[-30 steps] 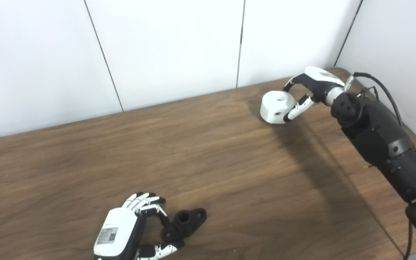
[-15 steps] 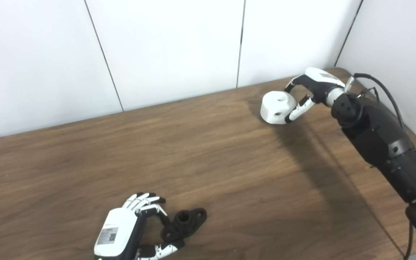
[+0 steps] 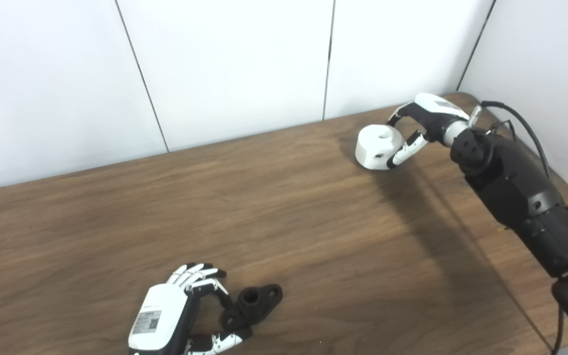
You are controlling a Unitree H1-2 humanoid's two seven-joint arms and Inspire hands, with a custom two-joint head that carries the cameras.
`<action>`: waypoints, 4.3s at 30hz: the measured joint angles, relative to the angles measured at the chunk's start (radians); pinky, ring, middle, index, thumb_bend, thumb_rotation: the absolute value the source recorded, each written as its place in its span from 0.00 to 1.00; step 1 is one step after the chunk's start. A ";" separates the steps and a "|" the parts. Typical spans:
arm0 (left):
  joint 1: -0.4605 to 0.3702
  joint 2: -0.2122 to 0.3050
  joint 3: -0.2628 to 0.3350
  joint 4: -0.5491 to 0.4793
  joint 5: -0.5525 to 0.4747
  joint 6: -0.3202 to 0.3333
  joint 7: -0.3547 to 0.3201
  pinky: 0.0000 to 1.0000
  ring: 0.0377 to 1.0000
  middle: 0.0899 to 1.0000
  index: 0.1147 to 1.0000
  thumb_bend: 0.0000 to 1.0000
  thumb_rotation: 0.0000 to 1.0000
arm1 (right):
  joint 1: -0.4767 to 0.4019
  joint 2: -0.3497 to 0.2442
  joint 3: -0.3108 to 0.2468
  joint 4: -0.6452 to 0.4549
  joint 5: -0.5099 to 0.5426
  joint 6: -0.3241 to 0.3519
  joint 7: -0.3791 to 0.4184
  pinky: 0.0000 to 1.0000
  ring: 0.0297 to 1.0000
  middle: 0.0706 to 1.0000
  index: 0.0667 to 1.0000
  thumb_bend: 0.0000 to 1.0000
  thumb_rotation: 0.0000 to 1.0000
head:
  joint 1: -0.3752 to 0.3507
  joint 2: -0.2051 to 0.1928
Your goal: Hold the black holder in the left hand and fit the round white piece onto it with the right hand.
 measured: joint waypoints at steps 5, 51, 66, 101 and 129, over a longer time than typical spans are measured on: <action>0.000 0.000 0.000 -0.001 0.000 0.000 -0.002 0.90 0.82 0.74 0.42 0.52 0.05 | 0.000 0.000 0.000 0.000 0.000 0.000 0.000 0.95 0.93 0.85 0.63 0.79 0.21 | 0.002 0.003; 0.002 -0.004 0.001 -0.002 0.000 0.004 -0.002 0.90 0.82 0.74 0.42 0.52 0.05 | 0.008 0.015 0.005 0.000 -0.027 -0.062 -0.058 0.94 0.91 0.77 0.45 0.52 0.14 | 0.008 0.005; 0.004 -0.011 -0.001 -0.003 0.014 0.008 -0.002 0.91 0.82 0.75 0.42 0.52 0.05 | 0.038 -0.028 0.021 -0.317 -0.083 0.029 0.120 0.98 0.93 0.79 0.45 0.52 0.14 | 0.090 0.055; -0.020 -0.039 -0.050 -0.041 0.056 0.122 -0.050 0.98 0.86 0.77 0.42 0.52 0.05 | 0.096 0.180 0.160 -0.841 -0.206 -0.028 0.467 0.98 0.91 0.78 0.45 0.52 0.15 | 0.209 0.215; -0.028 -0.052 -0.064 -0.038 0.063 0.128 -0.044 0.98 0.85 0.76 0.42 0.52 0.05 | 0.077 0.272 0.148 -0.880 -0.201 -0.038 0.579 0.90 0.90 0.77 0.45 0.52 0.14 | 0.239 0.273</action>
